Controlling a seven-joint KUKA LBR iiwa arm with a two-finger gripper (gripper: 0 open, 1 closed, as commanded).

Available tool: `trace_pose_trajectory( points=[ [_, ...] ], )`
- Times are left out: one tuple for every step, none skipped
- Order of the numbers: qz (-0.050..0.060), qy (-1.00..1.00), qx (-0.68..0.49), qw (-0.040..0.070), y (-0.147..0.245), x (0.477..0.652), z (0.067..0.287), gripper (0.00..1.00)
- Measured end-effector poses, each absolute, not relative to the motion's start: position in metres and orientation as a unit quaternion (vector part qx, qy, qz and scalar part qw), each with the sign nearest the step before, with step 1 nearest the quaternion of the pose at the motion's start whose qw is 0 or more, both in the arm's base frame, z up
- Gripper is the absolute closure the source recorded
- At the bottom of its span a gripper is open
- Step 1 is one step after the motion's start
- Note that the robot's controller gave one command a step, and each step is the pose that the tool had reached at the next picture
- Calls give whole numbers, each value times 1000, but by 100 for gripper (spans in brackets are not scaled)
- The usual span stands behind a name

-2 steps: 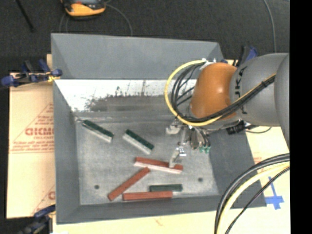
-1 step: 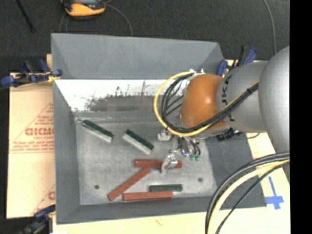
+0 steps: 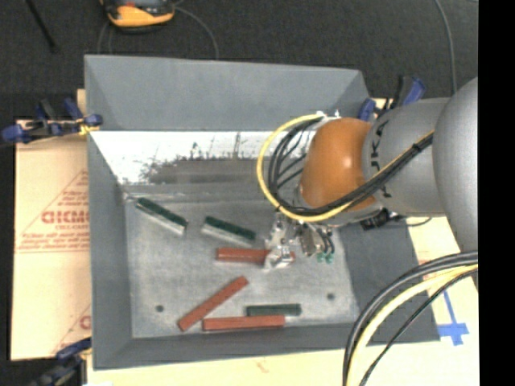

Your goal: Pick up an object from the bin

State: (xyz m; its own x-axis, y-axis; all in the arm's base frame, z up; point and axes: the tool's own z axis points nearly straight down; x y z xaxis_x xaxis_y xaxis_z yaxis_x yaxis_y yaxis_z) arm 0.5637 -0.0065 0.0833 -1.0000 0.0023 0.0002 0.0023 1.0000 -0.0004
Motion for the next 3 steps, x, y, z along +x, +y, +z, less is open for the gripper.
trace_pose_trajectory(
  points=[
    [0,-1000,-1,0,-6,564,83,100],
    [0,-1000,-1,0,-7,563,87,100],
    [0,-1000,-1,1,-7,562,101,100]
  ],
)
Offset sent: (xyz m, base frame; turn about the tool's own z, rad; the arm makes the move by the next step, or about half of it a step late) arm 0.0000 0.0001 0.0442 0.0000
